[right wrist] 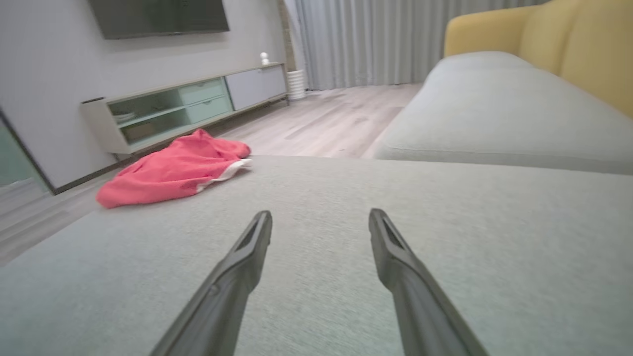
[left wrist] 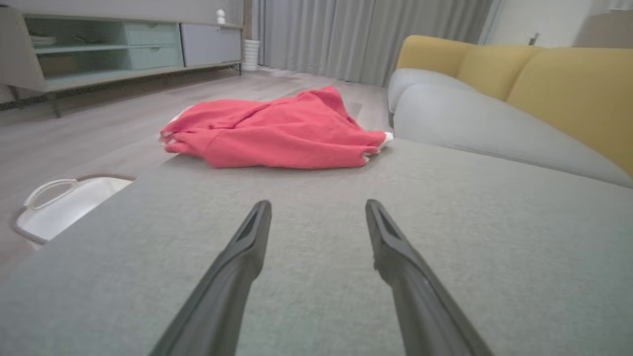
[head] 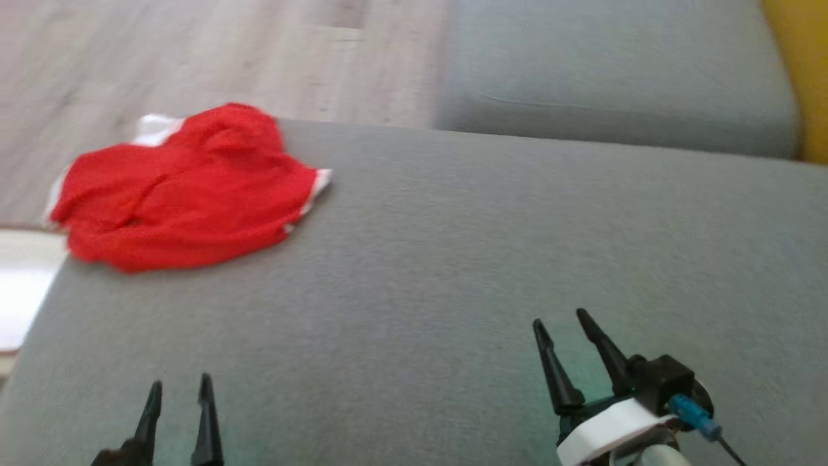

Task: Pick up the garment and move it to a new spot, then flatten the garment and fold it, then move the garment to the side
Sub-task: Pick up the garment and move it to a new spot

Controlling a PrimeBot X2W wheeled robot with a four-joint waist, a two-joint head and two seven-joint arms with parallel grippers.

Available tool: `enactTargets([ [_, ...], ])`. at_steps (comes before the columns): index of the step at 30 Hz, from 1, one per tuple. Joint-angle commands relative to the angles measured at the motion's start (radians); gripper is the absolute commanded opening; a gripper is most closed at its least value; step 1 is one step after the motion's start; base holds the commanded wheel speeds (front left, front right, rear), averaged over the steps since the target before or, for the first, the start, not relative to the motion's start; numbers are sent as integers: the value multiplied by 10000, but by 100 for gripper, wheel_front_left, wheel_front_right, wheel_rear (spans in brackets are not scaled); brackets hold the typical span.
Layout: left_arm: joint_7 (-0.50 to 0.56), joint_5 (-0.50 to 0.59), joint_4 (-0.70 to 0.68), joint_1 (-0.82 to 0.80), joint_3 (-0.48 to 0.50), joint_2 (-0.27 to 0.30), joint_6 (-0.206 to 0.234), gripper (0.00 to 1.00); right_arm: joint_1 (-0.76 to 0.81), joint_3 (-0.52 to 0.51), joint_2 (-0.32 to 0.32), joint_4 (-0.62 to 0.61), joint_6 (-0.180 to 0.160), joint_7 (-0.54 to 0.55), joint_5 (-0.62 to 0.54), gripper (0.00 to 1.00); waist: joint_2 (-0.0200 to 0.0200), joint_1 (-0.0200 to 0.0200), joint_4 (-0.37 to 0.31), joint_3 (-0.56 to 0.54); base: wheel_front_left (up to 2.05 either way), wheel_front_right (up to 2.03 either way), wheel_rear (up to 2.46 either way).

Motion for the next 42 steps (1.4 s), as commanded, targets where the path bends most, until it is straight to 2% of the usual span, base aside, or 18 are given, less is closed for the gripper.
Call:
enactTargets([
  [1, -124, 34, -282, -77, 438, 98, 26, 100, -455, 343, -51, -233, -7, -109, 59, 100, 0, 0, 732, -103, 0, 0, 0],
  [6, -124, -21, -460, 72, 680, 114, 22, 100, -538, 532, -51, -154, -7, -109, 10, 100, 0, 0, 970, -48, 0, 0, 0],
  [13, -124, -369, -965, -425, 1037, 229, 1, 100, -826, 553, -51, -245, -7, -109, -281, 100, 0, 0, 764, 642, 0, 0, 0],
  [17, 98, -1008, -1303, -1727, 1157, 691, -37, 100, -1191, 353, -93, -377, -7, -109, -794, 100, 0, 0, 696, 1721, 0, 0, 0],
  [21, 618, -1603, -1295, -3668, 1283, 1445, -55, 100, -1664, 198, -466, -679, -7, -109, -1235, 100, 0, 0, 711, 3019, 0, 0, 0],
  [25, 1117, -1978, -263, -5597, 1031, 2005, -66, 100, -1897, 21, -896, -1072, -7, -109, -1556, 100, 0, 0, 701, 4049, 0, 0, 0],
  [27, 1670, -2281, 1008, -6802, 625, 2377, -70, 100, -1963, -12, -1159, -1451, -7, -12, -1720, 100, 0, 0, 563, 4615, 0, 0, 0],
  [31, 1975, -2777, 2744, -8157, 2, 2807, -72, 100, -1924, -107, -1377, -2144, -7, 238, -1844, 100, 0, 0, 380, 5104, 0, 0, 0],
  [36, 2102, -3572, 4436, -9267, -917, 2953, -73, 100, -1723, -113, -1507, -2927, -7, 600, -1927, 100, 0, 0, 172, 5436, 0, 0, 0],
  [42, 2256, -4300, 5861, -9839, -1990, 3104, -74, 100, -1603, -139, -1568, -3401, -7, 841, -1974, 100, 0, 0, -59, 5569, 0, 0, 0],
])
